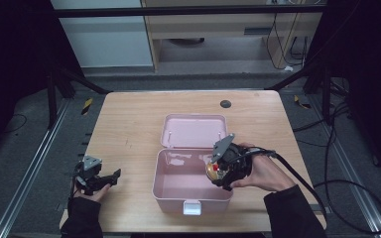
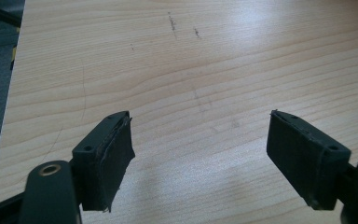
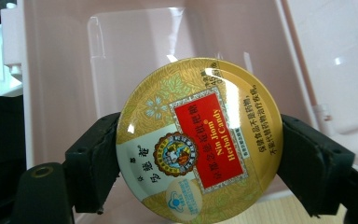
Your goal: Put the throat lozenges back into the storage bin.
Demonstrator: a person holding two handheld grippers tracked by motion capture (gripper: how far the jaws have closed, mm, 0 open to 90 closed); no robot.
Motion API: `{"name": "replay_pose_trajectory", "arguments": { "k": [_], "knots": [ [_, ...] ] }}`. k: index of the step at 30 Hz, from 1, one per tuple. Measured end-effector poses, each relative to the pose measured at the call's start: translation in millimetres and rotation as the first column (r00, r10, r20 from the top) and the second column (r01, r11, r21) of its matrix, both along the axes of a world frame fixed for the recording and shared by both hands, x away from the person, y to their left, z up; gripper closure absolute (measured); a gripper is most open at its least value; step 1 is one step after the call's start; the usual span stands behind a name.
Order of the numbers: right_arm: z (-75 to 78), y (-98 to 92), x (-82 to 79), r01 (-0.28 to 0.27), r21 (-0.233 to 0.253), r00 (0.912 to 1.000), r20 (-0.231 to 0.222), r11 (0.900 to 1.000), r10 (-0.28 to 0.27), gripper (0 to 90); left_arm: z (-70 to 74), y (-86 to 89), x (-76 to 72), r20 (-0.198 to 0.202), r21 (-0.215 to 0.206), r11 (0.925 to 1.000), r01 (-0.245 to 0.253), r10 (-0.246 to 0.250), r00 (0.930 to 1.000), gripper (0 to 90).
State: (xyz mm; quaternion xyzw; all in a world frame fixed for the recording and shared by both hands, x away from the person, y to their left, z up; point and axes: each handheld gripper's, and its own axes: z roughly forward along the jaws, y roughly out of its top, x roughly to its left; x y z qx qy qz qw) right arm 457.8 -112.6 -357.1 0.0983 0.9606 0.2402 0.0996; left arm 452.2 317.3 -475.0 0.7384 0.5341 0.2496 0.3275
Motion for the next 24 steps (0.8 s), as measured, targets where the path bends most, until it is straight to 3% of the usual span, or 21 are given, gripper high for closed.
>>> {"name": "replay_pose_trajectory", "arguments": {
  "k": [20,24],
  "knots": [
    [-19.9,10.9,3.4,-0.022,-0.065,0.9993,-0.032,0.998,0.02,20.7,0.5,0.4,-0.3,0.003,-0.003,1.0,0.001,-0.001,1.0,21.4],
    [-26.5,7.8,5.2,-0.008,-0.041,0.9988,-0.049,0.999,0.006,20.7,0.1,0.4,0.0,0.002,-0.002,1.0,0.002,-0.002,1.0,21.4]
  ]
}}
